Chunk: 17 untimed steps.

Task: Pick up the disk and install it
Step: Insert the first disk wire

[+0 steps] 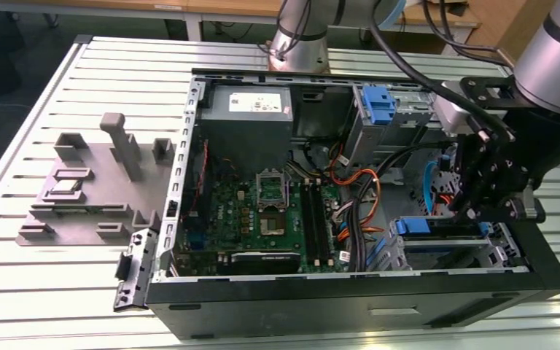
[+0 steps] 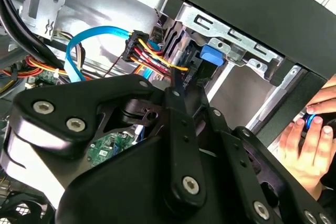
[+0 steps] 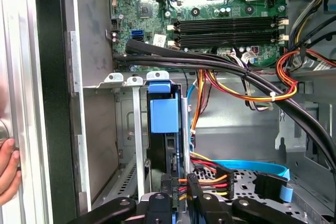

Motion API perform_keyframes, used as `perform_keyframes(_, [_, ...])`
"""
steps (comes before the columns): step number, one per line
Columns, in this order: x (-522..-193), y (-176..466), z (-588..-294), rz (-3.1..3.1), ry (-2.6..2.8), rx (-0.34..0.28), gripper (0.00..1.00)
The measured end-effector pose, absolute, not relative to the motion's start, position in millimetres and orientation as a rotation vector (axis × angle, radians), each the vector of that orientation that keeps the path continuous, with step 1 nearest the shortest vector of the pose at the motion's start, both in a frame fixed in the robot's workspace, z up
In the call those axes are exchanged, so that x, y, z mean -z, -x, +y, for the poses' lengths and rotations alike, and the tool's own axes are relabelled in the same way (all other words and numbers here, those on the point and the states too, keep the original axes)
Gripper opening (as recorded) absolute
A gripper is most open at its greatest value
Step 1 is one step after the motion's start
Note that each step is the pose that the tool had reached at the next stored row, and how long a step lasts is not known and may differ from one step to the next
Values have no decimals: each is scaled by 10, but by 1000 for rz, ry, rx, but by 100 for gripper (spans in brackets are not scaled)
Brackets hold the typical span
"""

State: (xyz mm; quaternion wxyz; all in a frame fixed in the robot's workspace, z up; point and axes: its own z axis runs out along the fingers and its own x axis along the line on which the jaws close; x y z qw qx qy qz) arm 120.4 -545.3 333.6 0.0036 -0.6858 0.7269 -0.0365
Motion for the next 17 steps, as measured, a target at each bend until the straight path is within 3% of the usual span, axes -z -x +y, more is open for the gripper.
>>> perform_keyframes(10, [-3389, -1204, -5453, 2277, 2148, 108, 24])
perform_keyframes(12, [-3390, -1204, -5453, 2277, 2148, 108, 11])
perform_keyframes(17, [-3391, -1204, -5453, 2278, 2149, 108, 10])
